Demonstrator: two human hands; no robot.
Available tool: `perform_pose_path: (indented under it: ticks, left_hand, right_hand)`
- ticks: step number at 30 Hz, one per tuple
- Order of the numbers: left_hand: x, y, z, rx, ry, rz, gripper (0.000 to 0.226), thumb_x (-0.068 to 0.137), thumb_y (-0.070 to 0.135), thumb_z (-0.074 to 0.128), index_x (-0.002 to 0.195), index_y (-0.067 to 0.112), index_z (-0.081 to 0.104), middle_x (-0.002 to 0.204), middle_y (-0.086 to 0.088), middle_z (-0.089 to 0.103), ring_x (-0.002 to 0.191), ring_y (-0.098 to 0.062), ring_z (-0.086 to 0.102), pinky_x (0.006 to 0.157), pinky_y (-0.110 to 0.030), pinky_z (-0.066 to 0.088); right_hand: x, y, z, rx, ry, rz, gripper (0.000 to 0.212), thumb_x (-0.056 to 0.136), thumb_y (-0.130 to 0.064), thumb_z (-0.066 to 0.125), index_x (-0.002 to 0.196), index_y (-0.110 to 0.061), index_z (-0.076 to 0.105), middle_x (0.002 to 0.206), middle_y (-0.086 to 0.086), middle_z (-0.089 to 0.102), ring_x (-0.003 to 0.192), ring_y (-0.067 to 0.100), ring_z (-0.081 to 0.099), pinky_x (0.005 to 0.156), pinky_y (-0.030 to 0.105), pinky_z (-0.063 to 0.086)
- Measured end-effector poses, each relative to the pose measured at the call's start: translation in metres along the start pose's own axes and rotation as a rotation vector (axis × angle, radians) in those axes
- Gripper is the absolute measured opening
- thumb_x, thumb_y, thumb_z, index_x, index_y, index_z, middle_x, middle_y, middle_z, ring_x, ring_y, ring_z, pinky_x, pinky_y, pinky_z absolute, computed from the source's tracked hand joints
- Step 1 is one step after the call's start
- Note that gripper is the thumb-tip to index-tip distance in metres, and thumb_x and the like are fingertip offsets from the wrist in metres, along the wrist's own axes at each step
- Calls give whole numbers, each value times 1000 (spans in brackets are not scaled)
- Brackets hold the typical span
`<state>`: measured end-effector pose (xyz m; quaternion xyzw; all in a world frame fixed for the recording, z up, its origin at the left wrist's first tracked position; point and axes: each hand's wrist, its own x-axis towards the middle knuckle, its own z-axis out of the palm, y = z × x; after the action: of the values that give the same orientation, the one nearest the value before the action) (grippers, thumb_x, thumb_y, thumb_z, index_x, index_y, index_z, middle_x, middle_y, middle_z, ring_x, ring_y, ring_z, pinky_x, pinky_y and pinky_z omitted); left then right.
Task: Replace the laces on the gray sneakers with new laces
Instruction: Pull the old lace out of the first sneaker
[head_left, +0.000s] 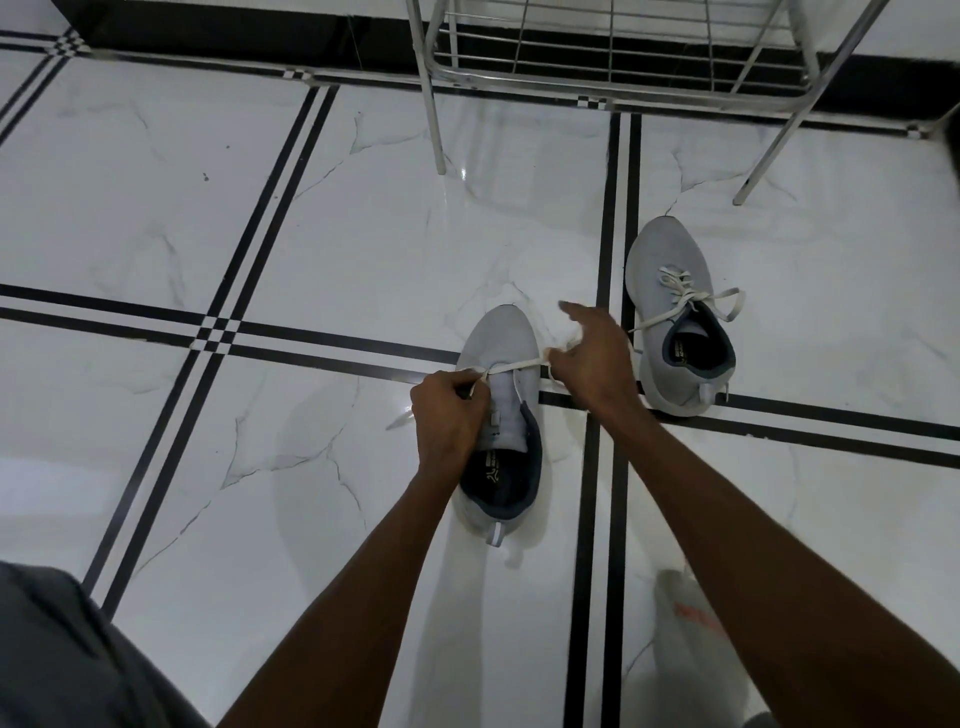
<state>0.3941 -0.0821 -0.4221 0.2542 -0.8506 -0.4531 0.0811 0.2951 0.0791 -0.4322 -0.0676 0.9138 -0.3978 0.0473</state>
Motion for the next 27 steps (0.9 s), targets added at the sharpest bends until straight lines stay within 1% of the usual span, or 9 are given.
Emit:
perform_pose_path:
  ticks: [2,4,6,11,14,18,20,23,27]
  left_hand:
    - [1,2,0,3,-10,-3,19,91,19,70,103,9,80,90,-5,79,73,-5,66,82,-25,57]
    - [2,2,0,-1,-9,-10,19,91,20,71,103,9,81,92,-6,79,77,-10,69,85,-28,58]
    - [2,1,0,10,-3,-28,20,91,21,72,106,9,80,96,-7,79,84,-14,72,90,-29,58]
    - [2,-6,-4,-9,6,-33,23,93,24,71,108,10,80,98,-5,79,86,-12,73,89,-29,59]
    - [1,-4,-4,-24,0,-21,18,92,21,71,104,11,81,94,-3,79,82,-10,72,86,-27,59]
    - [-1,-2,-1,-22,-19,-8,16,90,19,71,100,12,81,91,-1,79,81,-10,71,84,-24,58]
    - [0,-2,0,-16,-20,-9,16,90,20,72,100,11,81,91,-2,79,82,-12,72,82,-21,56]
    - [1,-2,0,-11,-13,-14,17,91,22,72,99,10,81,92,-4,79,81,-13,72,83,-23,57]
    - [0,-7,0,-2,4,-21,16,91,21,72,100,11,81,92,-3,79,82,-13,72,87,-28,57]
  right_hand:
    - [-5,-9,18,-14,-117,-108,42,84,-17,74,124,-8,68,119,15,66,107,25,61,97,32,47]
    - [-6,-15,31,-106,-167,-159,16,84,-25,71,88,-10,77,91,11,71,86,22,64,82,39,53]
    - [-3,-15,35,-172,-185,-162,18,85,-19,71,72,-8,76,76,7,70,72,19,62,70,38,53]
    - [5,3,14,-115,113,71,21,82,-4,57,66,1,70,66,13,67,59,20,58,64,27,47]
    - [6,17,-9,-153,233,249,16,84,-6,59,80,-2,74,81,13,71,71,21,65,64,20,39]
    - [-3,0,9,30,40,-23,48,83,-13,74,129,-6,63,125,10,55,102,23,59,91,26,45]
    - [-3,-5,26,-13,-111,-94,43,83,-22,77,123,-7,69,122,11,60,103,24,61,93,34,50]
    - [-5,-10,38,-93,-174,-132,15,83,-22,76,83,-7,79,86,8,70,80,18,62,76,34,52]
    - [-8,-10,39,-229,-152,-141,21,90,-16,62,73,-8,72,83,5,66,72,17,57,63,32,46]
